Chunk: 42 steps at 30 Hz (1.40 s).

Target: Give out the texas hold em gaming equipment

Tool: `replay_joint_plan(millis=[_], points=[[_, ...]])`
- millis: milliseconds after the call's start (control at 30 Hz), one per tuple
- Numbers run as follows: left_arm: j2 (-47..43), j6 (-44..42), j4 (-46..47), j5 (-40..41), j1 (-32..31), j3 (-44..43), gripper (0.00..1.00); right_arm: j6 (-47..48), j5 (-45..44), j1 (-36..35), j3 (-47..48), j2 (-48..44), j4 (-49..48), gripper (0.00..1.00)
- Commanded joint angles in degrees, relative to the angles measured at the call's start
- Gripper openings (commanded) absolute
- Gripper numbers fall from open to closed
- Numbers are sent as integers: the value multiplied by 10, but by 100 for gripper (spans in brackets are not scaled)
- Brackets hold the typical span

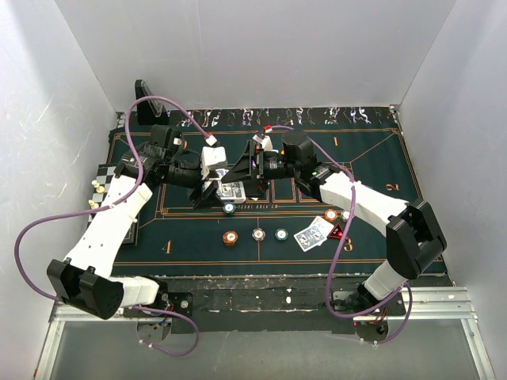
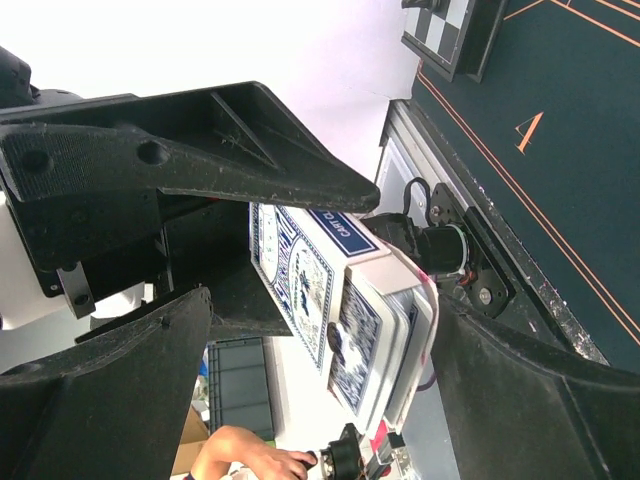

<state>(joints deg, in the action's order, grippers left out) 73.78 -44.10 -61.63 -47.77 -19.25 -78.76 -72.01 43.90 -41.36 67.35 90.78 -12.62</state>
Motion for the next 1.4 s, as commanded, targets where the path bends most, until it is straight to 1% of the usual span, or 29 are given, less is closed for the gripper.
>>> replay_joint_plan(millis=[0, 67, 100, 133, 167, 267, 333, 433, 467, 567, 733, 900, 1133, 1233, 1367], points=[[-7, -10, 3, 19, -14, -8, 8, 3, 12, -4, 26, -20, -31, 95], [-3, -1, 11, 31, -17, -12, 9, 3, 11, -6, 26, -19, -30, 95], [-2, 7, 19, 41, -17, -14, 14, 3, 11, -6, 25, -21, -28, 95], [0, 11, 25, 46, -17, -15, 15, 3, 9, -6, 24, -21, -27, 95], [2, 11, 25, 49, -17, -17, 15, 3, 8, -6, 23, -22, -25, 95], [-3, 20, 41, 50, -17, -2, 10, 3, 7, -7, 23, -24, -16, 95], [-20, 30, 64, 44, -17, 19, 11, 2, 8, -7, 25, -25, -18, 95], [-34, 40, 88, 40, -18, 43, 19, 4, 10, -10, 32, -21, -14, 95], [-34, 42, 89, 39, -18, 41, 20, 4, 11, -10, 32, -19, -11, 95], [-40, 41, 84, 26, -18, 39, 20, 0, 13, -8, 16, -25, -17, 95], [-85, 48, 121, -2, -18, 86, 20, 27, 11, 7, -8, -52, 13, 96], [-87, 53, 114, -16, -18, 83, 17, 34, 8, 26, -56, -82, 3, 95], [-93, 95, 152, -36, -18, 90, 15, 32, 18, 32, -72, -90, -5, 79], [-93, 103, 160, -42, -18, 87, 14, 28, 22, 32, -73, -86, -6, 70], [-97, 119, 177, -51, -18, 88, 14, 27, 27, 33, -67, -80, -6, 60]])
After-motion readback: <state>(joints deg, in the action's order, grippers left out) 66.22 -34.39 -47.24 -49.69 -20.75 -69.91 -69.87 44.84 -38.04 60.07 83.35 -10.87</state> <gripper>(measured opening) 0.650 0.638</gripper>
